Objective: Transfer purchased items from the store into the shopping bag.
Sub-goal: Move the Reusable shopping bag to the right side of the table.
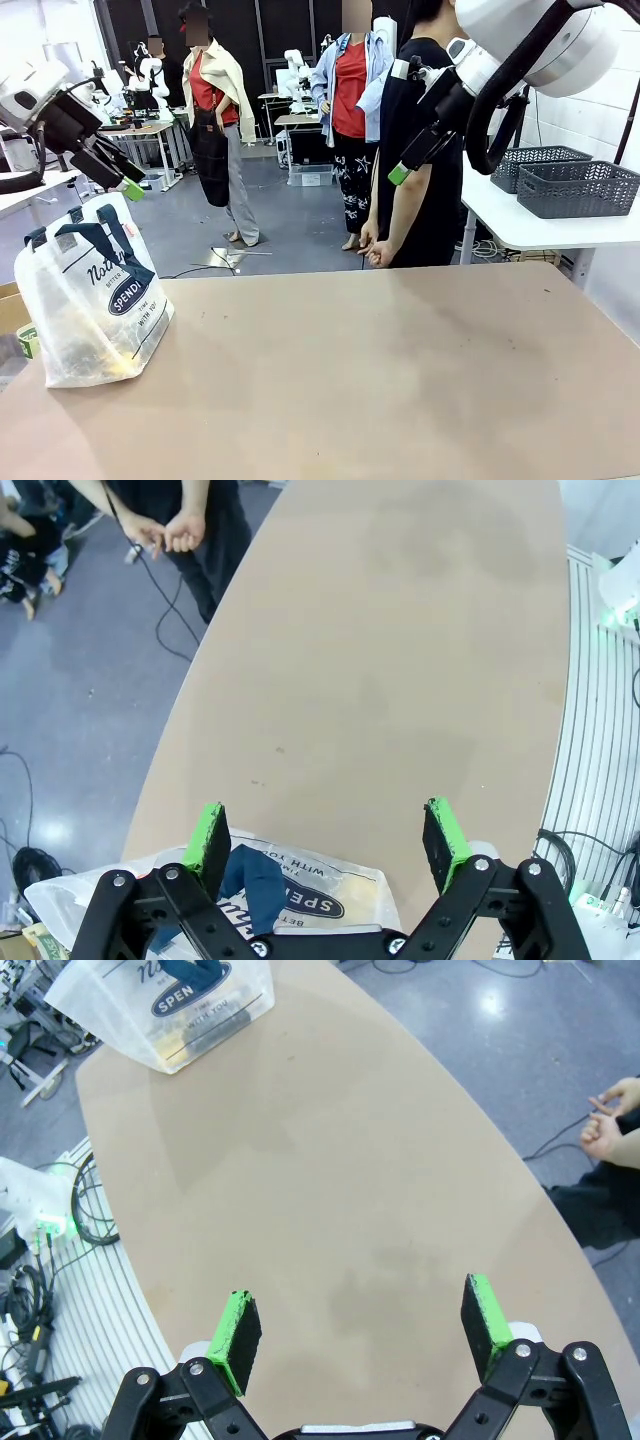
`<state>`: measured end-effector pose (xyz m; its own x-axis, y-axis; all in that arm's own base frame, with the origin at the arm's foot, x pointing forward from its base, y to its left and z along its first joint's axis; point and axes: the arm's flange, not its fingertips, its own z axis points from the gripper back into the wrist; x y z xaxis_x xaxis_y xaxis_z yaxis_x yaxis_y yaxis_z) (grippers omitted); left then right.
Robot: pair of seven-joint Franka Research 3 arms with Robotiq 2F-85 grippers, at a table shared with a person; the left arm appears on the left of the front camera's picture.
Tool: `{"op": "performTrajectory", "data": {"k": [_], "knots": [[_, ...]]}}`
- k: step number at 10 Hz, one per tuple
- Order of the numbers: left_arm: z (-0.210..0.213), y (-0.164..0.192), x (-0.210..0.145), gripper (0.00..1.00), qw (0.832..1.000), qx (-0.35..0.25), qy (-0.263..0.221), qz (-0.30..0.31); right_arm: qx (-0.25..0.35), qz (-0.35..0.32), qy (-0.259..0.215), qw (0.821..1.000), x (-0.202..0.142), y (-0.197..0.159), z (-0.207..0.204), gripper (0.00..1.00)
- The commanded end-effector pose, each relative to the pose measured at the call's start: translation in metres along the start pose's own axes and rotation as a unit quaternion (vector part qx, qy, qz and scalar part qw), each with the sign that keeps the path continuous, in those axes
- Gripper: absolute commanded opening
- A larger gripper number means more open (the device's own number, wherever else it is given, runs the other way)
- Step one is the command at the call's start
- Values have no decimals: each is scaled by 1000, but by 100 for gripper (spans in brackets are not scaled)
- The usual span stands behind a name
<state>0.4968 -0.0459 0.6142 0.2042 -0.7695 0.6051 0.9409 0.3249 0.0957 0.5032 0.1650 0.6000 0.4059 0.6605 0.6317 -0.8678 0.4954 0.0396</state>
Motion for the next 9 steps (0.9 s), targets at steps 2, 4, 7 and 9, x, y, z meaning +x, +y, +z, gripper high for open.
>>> {"op": "performTrajectory", "data": {"k": [2, 4, 7, 9], "knots": [[0, 0, 0, 100, 1000, -1, -5, 9, 0, -9, 1, 1000, 2, 0, 0, 100], [0, 0, 0, 100, 1000, -1, -5, 9, 0, -9, 1, 1000, 2, 0, 0, 100], [0, 0, 0, 100, 1000, -1, -5, 9, 0, -9, 1, 1000, 2, 0, 0, 100], [0, 0, 0, 100, 1000, -1, -5, 9, 0, -9, 1, 1000, 2, 0, 0, 100]]}}
